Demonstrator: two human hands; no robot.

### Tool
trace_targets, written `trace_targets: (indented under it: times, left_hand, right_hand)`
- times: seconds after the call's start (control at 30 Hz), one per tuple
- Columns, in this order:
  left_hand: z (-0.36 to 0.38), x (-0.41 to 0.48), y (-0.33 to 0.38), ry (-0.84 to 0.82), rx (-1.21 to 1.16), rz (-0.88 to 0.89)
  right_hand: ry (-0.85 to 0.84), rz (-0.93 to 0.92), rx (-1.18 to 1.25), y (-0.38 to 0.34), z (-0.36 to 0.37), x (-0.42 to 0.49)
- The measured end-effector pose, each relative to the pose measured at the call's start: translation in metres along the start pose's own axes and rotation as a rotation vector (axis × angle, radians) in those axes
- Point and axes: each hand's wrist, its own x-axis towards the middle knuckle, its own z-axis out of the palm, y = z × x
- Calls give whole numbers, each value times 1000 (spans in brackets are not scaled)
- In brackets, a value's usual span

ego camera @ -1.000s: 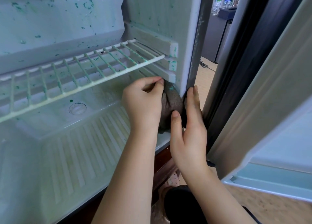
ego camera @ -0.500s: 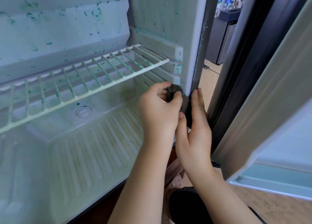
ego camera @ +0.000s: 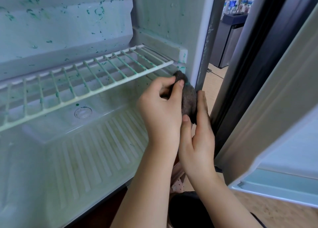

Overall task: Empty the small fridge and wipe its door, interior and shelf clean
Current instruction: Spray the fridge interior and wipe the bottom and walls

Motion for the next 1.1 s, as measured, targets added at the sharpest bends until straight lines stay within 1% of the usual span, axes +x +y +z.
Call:
trace_targets:
  times: [0.13, 0.23, 0.47, 0.63, 0.73, 0.8, 0.83, 0.93, 1.1]
  left_hand:
    - [-6, -8, -18, -86, 144, 47]
    - [-12, -2, -14, -142, 174, 60]
    - [-7, 7, 2, -89, 58, 10]
    - [-6, 5, -1, -93, 132, 87]
    - [-12, 6, -3, 5, 178, 98]
    - [-12, 8, -3, 79, 213, 160]
    - [-11, 9, -2, 85, 248, 207]
    - [-7, 12, -2, 51, 374, 345]
    - [-9, 11, -3, -12, 442, 445]
  right_hand:
    - [5, -14, -36, 3, 2, 1]
    - [13, -18, -34, 3, 2, 0]
    - [16, -30, -26, 3, 2, 1]
    - [12, -37, -43, 3, 2, 1]
    - [15, -44, -38, 4, 2, 1]
    - [19, -45, -39, 5, 2, 1]
    - [17, -45, -41, 4, 2, 1]
    - [3, -50, -49, 4, 2, 1]
    - [-3, -58, -69, 5, 1, 2]
